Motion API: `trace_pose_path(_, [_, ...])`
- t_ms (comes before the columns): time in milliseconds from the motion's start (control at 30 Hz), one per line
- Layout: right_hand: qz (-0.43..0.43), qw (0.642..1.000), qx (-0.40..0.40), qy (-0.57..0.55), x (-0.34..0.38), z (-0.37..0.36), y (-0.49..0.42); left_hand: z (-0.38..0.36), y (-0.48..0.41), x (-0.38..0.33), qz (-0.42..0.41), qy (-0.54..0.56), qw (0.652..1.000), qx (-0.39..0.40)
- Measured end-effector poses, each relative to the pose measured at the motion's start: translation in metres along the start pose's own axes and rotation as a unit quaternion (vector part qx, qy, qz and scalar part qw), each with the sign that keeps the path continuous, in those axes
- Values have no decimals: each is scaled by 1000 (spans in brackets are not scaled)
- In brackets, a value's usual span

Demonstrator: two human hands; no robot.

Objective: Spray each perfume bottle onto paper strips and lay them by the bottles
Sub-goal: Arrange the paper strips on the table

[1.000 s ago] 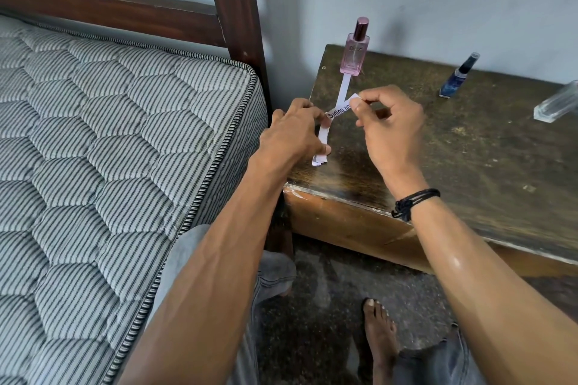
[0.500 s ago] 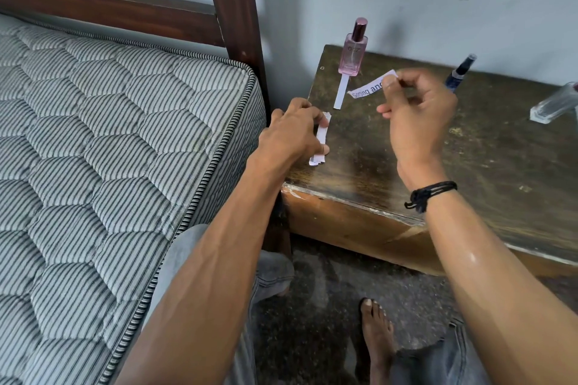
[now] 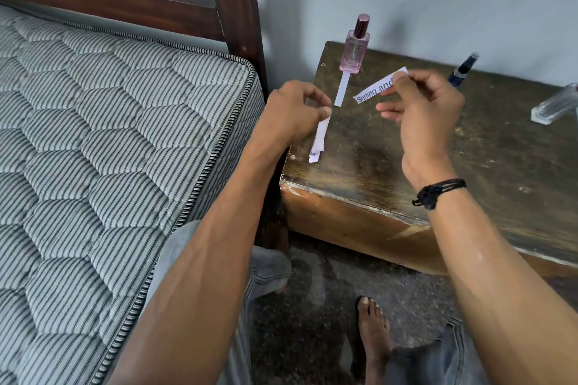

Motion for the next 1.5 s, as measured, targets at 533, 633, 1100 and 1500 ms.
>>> trace_pose_path(533, [191, 923, 269, 199, 21, -1, -2, -53, 12, -24, 66, 278, 937, 199])
trace_pose_path(633, [207, 882, 338, 255, 19, 4, 0, -61, 11, -26, 73, 263, 942, 197])
trace_pose_path(1100, [135, 771, 475, 402, -18, 26, 0, -78, 15, -35, -5, -6, 993, 115])
trace_pose_path(1500, [38, 782, 500, 369, -21, 31, -1, -86, 18, -42, -125, -169, 975, 71])
Point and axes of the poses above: each hand's wrist, its own y-axis away from the middle knuckle, its own z-axis out of the back of the hand, x = y × z, the point moved 7 cm from there along -y, towards the middle knuckle, and after that the axes turned 14 degrees about z, right-handed, at the moved point
